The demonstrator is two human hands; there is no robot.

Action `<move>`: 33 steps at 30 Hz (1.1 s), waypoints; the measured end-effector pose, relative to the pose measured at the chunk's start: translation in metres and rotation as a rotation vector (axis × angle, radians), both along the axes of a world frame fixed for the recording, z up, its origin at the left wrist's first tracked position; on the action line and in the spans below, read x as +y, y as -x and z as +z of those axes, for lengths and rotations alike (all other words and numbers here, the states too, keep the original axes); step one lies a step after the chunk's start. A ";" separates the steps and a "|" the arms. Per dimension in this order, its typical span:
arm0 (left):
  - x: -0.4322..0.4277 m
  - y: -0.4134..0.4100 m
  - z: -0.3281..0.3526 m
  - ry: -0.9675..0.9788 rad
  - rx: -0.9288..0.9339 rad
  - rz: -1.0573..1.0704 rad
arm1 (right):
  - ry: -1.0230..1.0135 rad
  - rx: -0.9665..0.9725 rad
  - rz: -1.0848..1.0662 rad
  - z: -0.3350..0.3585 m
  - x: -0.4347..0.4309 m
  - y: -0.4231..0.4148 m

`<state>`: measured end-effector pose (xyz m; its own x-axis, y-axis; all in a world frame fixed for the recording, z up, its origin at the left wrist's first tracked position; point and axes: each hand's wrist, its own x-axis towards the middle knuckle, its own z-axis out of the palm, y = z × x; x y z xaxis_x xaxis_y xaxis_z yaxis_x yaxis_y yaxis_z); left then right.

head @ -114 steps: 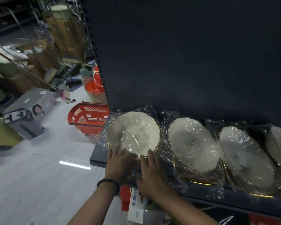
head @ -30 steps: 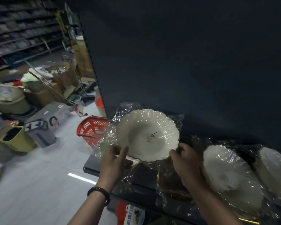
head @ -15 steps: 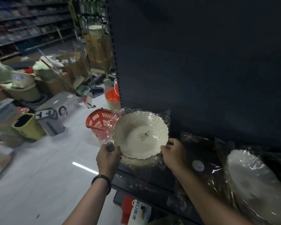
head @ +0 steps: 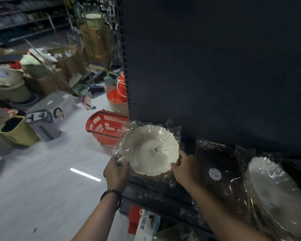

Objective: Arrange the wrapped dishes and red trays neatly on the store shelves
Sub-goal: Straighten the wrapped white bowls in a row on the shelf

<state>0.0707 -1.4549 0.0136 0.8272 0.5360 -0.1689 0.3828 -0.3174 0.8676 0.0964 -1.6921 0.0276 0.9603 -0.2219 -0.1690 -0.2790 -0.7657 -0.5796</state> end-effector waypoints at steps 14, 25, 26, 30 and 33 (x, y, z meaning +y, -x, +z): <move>-0.006 -0.019 -0.007 -0.261 0.123 -0.122 | 0.040 0.031 -0.001 -0.014 0.003 -0.005; -0.006 -0.034 -0.003 -0.207 0.172 -0.230 | 0.101 0.095 0.123 -0.005 -0.012 -0.017; -0.004 -0.032 0.000 -0.195 0.178 -0.249 | 0.074 0.102 0.132 -0.002 -0.014 -0.017; -0.006 -0.013 0.017 -0.046 0.091 -0.147 | -0.018 0.088 0.139 0.014 -0.024 -0.005; -0.020 0.007 0.022 -0.009 -0.017 -0.011 | -0.089 0.021 0.090 0.030 -0.041 0.017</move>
<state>0.0636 -1.4748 0.0355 0.8356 0.5283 -0.1503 0.3648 -0.3294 0.8709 0.0796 -1.7332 0.0577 0.9717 -0.1179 -0.2045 -0.2240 -0.7338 -0.6414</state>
